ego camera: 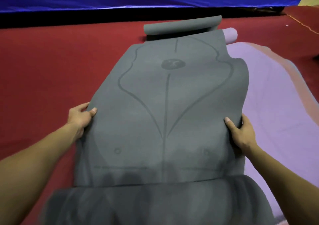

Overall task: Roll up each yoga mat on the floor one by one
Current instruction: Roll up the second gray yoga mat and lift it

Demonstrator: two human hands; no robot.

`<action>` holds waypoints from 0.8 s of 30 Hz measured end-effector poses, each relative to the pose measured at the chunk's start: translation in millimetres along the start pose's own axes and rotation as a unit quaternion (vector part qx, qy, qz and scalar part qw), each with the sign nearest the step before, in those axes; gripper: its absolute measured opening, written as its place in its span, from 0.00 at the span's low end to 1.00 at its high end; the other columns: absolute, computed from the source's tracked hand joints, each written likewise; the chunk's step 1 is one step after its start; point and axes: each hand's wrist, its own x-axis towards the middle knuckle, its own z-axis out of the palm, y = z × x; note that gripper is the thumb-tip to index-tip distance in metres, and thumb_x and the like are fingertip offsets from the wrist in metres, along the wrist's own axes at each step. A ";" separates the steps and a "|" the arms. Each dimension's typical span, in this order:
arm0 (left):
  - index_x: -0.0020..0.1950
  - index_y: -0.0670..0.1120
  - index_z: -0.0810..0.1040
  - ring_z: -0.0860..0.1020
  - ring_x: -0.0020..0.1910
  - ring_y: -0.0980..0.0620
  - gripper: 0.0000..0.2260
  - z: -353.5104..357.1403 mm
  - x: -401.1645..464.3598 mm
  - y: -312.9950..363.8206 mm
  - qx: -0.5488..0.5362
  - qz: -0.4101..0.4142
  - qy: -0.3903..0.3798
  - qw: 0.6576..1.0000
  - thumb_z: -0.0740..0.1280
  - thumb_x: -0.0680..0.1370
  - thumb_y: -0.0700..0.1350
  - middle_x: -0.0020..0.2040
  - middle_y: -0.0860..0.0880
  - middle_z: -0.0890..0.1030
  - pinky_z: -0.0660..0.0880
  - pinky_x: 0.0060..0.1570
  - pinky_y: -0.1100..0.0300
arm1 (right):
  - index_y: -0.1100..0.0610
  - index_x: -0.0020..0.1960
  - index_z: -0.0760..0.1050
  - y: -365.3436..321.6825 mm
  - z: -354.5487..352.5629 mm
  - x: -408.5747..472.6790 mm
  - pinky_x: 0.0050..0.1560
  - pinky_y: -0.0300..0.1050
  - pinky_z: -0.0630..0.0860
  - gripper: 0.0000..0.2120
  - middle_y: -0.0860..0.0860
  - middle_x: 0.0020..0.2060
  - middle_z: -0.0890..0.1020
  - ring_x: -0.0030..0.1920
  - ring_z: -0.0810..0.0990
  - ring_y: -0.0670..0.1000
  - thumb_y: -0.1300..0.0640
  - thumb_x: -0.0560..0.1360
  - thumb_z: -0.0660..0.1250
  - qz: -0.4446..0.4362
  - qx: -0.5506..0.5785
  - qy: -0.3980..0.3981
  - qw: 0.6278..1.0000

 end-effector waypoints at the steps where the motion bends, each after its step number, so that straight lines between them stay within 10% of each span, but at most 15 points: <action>1: 0.73 0.43 0.78 0.81 0.53 0.48 0.20 -12.7 0.6 -2.8 0.000 -0.005 0.003 1.000 0.73 0.80 0.39 0.62 0.41 0.84 0.75 0.57 0.56 | 0.44 0.74 0.69 -5.7 8.9 -3.9 0.66 0.58 0.75 0.29 0.48 0.67 0.81 0.65 0.80 0.59 0.41 0.76 0.73 -0.008 -0.024 -0.009 1.000; 13: 0.73 0.43 0.78 0.80 0.59 0.45 0.21 -239.4 -7.9 -102.9 -0.035 -0.126 0.151 0.980 0.72 0.80 0.34 0.63 0.44 0.81 0.76 0.65 0.48 | 0.45 0.86 0.51 -140.9 193.1 -69.8 0.68 0.55 0.74 0.43 0.60 0.72 0.76 0.69 0.76 0.65 0.55 0.76 0.69 -0.018 -0.181 -0.179 0.967; 18: 0.69 0.45 0.81 0.81 0.58 0.42 0.22 -321.6 -54.0 -174.8 0.018 -0.226 0.231 0.946 0.76 0.76 0.36 0.65 0.46 0.82 0.75 0.66 0.46 | 0.46 0.85 0.53 -175.3 250.0 -105.3 0.70 0.54 0.74 0.40 0.59 0.72 0.77 0.70 0.76 0.63 0.54 0.76 0.65 -0.039 -0.219 -0.254 0.941; 24: 0.64 0.43 0.84 0.84 0.54 0.41 0.19 -256.0 -69.3 -191.7 -0.007 -0.257 0.134 0.957 0.75 0.74 0.33 0.58 0.41 0.85 0.79 0.63 0.43 | 0.57 0.72 0.71 -112.4 180.0 -97.9 0.65 0.53 0.75 0.25 0.61 0.69 0.78 0.67 0.78 0.65 0.49 0.78 0.67 0.026 -0.300 -0.238 0.923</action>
